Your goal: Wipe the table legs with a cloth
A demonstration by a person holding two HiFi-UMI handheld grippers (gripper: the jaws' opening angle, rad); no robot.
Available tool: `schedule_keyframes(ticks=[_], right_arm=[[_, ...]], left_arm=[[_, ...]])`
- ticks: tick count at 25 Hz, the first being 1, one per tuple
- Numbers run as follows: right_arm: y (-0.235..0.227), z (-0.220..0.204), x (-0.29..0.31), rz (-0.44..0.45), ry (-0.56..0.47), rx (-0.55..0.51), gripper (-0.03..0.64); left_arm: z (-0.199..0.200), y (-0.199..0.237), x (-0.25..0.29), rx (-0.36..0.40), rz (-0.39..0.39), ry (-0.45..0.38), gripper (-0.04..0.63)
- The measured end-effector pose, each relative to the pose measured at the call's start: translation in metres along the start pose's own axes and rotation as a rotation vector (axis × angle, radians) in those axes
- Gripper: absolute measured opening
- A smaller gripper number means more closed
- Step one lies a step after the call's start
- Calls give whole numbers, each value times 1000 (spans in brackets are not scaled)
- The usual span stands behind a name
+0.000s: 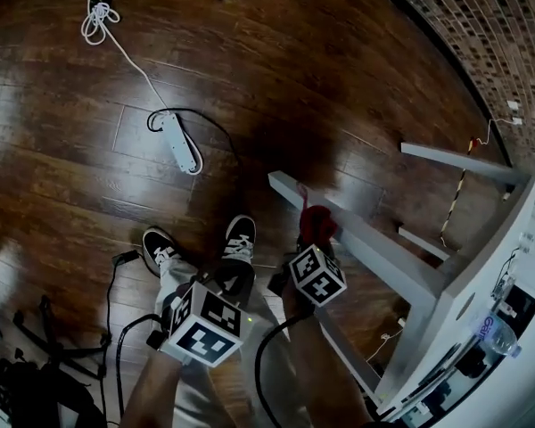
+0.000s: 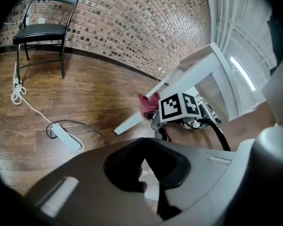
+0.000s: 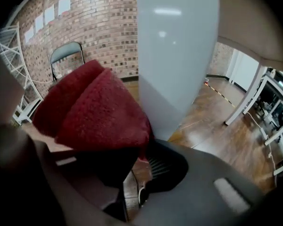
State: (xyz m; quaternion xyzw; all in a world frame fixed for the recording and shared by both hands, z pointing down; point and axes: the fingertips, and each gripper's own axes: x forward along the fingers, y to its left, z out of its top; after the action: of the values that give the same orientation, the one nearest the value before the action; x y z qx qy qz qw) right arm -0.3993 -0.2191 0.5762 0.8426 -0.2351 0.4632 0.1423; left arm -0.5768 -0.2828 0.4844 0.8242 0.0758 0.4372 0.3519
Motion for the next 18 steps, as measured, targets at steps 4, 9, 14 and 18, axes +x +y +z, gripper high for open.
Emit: schedule_keyframes(ticks=[4,9,14,18], right_arm=[[-5,-39,56,-23,91,-56,51],[-12,-81,118,-78,167,-4,51],[-13,-118,174,-98,205,19,51],[-13,-142,212,-90,235,2,51]], left_arm=[[-21,30,7,2,7,11,2],[-53,65,16,-21,17,13,2],[-82,100,23,-37,23,-15,2],[-102,131,31,-63,46,-34,2]])
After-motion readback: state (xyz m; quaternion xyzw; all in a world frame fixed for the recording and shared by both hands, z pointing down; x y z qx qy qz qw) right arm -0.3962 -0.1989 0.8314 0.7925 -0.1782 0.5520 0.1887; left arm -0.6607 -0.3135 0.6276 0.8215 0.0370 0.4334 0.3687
